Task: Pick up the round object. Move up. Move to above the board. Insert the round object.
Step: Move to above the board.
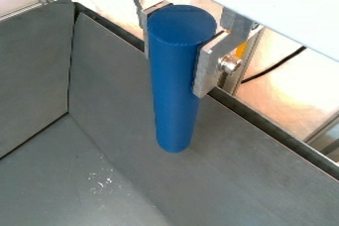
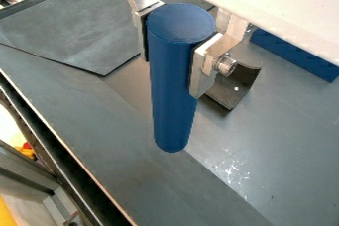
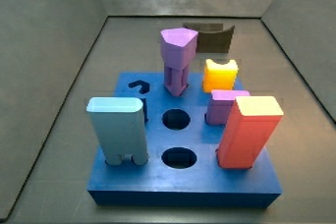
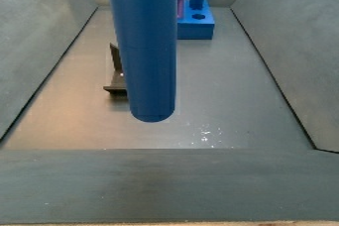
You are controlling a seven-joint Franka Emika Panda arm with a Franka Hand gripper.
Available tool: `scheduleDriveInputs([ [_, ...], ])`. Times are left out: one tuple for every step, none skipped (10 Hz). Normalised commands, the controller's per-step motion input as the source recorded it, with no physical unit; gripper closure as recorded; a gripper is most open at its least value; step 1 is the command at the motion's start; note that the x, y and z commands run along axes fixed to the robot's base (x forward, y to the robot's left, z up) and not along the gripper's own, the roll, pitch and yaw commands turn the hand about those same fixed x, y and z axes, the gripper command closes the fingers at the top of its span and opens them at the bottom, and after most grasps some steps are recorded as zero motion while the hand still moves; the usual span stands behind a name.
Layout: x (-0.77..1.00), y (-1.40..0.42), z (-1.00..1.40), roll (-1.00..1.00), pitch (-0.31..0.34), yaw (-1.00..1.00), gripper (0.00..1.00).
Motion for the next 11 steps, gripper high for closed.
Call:
scheduleDriveInputs([
  [0.15,0.40,0.02,-0.23,0.150,-0.05,1.00],
  [0.15,0.40,0.02,-0.24,0.151,-0.05,1.00],
  [0.13,0.40,0.02,-0.24,0.152,-0.05,1.00],
  [0.12,0.40,0.02,-0.24,0.153,-0.05,1.00],
  [0.12,0.40,0.02,-0.24,0.154,-0.05,1.00],
  [0.12,0.40,0.02,-0.24,0.154,-0.05,1.00],
  [0.12,0.40,0.02,-0.24,0.155,-0.05,1.00],
  [0.12,0.40,0.02,-0.24,0.155,-0.05,1.00],
  [0.12,0.40,0.02,-0.24,0.155,-0.05,1.00],
  [0.12,0.40,0.02,-0.24,0.155,-0.05,1.00],
  [0.12,0.40,0.02,-0.24,0.155,-0.05,1.00],
])
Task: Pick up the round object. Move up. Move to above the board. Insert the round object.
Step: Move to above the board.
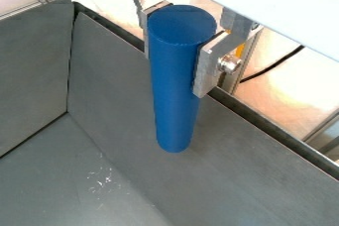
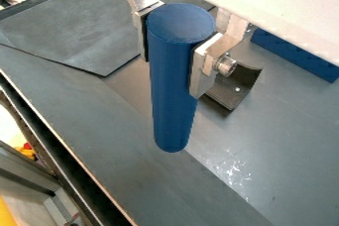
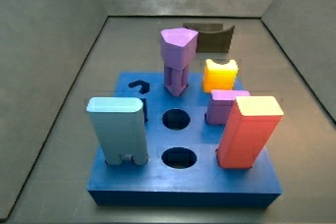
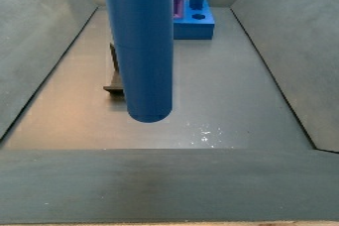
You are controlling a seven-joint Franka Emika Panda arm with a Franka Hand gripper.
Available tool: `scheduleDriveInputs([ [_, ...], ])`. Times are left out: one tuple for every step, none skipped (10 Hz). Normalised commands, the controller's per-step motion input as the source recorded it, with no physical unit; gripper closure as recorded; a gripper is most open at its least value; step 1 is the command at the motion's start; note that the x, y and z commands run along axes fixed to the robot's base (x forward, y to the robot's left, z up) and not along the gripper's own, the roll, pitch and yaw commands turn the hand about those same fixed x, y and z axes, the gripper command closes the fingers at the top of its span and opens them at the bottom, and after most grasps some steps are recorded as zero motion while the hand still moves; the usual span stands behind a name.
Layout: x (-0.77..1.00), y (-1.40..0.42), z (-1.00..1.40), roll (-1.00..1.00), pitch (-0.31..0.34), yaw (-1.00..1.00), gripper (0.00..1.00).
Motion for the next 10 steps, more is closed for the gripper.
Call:
scheduleDriveInputs([
  [0.12,0.40,0.02,-0.24,0.155,-0.05,1.00],
  [0.12,0.40,0.02,-0.24,0.156,-0.05,1.00],
  [0.12,0.40,0.02,-0.24,0.156,-0.05,1.00],
  [0.12,0.40,0.02,-0.24,0.156,-0.05,1.00],
  [0.12,0.40,0.02,-0.24,0.156,-0.05,1.00],
  [0.12,0.40,0.02,-0.24,0.156,-0.05,1.00],
  [0.12,0.40,0.02,-0.24,0.156,-0.05,1.00],
  [0.12,0.40,0.02,-0.24,0.156,-0.05,1.00],
  [0.12,0.40,0.02,-0.24,0.156,-0.05,1.00],
  [0.12,0.40,0.02,-0.24,0.156,-0.05,1.00],
])
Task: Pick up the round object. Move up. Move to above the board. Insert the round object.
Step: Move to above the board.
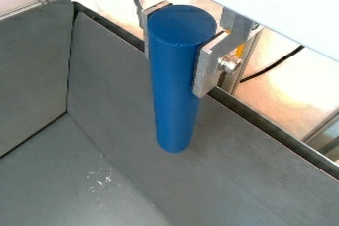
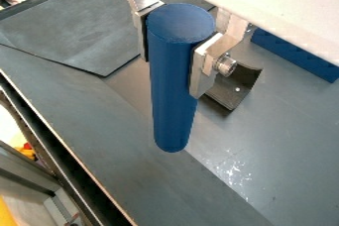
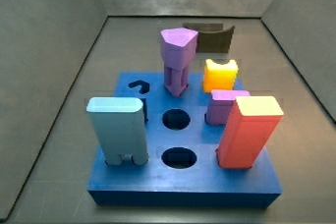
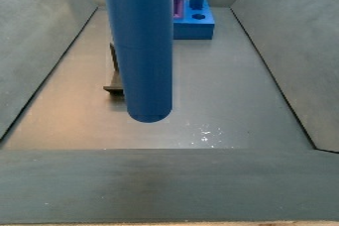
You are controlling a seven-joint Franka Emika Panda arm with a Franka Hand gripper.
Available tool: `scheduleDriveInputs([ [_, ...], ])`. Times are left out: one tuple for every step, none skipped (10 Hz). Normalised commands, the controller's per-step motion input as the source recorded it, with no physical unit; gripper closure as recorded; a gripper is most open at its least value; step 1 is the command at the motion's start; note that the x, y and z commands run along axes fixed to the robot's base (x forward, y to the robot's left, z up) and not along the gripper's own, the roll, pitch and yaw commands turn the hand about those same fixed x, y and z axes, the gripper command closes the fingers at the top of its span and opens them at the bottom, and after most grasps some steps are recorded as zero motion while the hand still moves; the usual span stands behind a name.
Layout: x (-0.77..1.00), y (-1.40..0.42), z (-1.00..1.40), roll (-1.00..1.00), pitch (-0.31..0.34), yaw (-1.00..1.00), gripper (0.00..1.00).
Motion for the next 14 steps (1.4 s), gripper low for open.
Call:
scheduleDriveInputs([
  [0.12,0.40,0.02,-0.24,0.156,-0.05,1.00],
  [0.12,0.40,0.02,-0.24,0.156,-0.05,1.00],
  [-0.15,-1.00,0.05,0.05,0.243,-0.01,1.00],
  [-0.15,-1.00,0.05,0.09,0.209,0.01,1.00],
  [-0.16,-1.00,0.05,0.17,0.107,0.03,1.00],
  [-0.17,-1.00,0.05,0.14,-0.016,0.01,1.00],
  [-0.17,-1.00,0.05,0.13,-0.047,0.01,1.00],
  [-0.17,-1.00,0.05,0.13,-0.058,0.01,1.00],
  [-0.17,-1.00,0.05,0.10,-0.062,0.01,1.00],
  [-0.17,-1.00,0.05,0.08,-0.055,0.00,1.00],
  [-0.17,-1.00,0.05,0.09,-0.057,0.00,1.00],
  [-0.18,-1.00,0.05,0.07,-0.059,0.01,1.00],
  [-0.18,-1.00,0.05,0.07,-0.058,0.00,1.00],
  [-0.18,-1.00,0.05,0.07,-0.059,0.00,1.00],
])
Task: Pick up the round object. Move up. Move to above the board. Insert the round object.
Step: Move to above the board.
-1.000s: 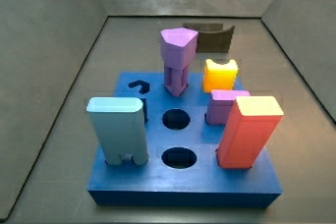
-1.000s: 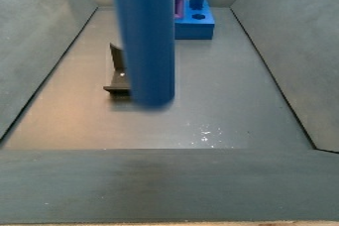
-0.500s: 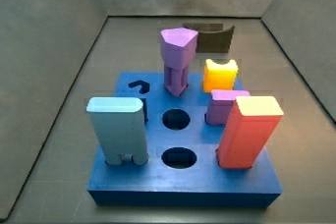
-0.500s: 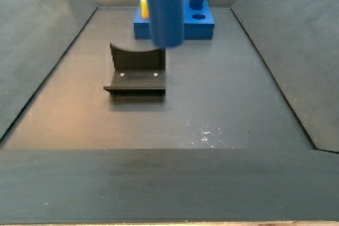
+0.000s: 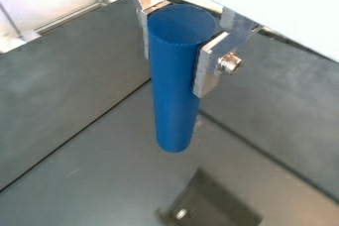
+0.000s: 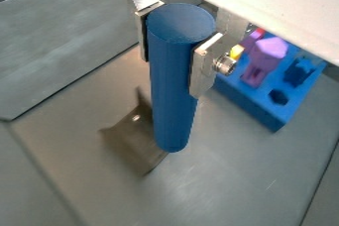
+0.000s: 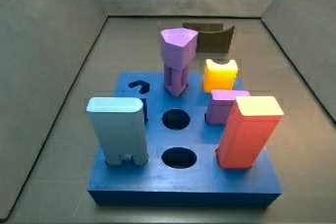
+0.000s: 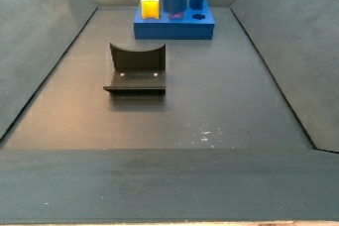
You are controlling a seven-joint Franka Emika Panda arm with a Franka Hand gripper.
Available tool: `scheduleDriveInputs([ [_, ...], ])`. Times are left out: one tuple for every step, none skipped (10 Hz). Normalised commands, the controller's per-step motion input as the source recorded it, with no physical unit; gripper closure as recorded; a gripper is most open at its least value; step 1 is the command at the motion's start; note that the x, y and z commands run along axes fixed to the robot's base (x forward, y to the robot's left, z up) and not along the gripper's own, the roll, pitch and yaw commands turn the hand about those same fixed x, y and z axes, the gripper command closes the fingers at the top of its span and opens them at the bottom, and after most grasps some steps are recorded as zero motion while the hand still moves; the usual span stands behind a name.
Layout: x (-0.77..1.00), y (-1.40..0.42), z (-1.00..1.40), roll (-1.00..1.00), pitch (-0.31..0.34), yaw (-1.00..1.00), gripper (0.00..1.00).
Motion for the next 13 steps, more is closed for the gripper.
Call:
scheduleDriveInputs([
  [-0.18,-1.00,0.05,0.06,-0.062,0.00,1.00],
  [-0.19,-1.00,0.04,0.05,-0.061,0.01,1.00],
  [-0.19,-1.00,0.04,0.05,-0.061,0.00,1.00],
  [-0.19,-1.00,0.04,0.04,-0.060,0.01,1.00],
  [-0.20,-1.00,0.04,0.03,-0.057,0.01,1.00],
  [-0.20,-1.00,0.04,0.02,-0.054,0.01,1.00],
  [-0.20,-1.00,0.04,0.00,-0.047,0.00,1.00],
  [-0.21,-1.00,0.04,0.00,-0.041,0.00,1.00],
  [-0.21,-1.00,0.04,-0.01,-0.033,0.01,1.00],
  [-0.22,-1.00,0.04,-0.01,-0.025,0.01,1.00],
  [-0.22,-1.00,0.04,0.00,-0.021,0.01,1.00],
  [-0.19,-0.89,0.04,-0.01,-0.013,0.01,1.00],
  [-0.10,-0.52,0.03,-0.01,-0.003,0.01,1.00],
])
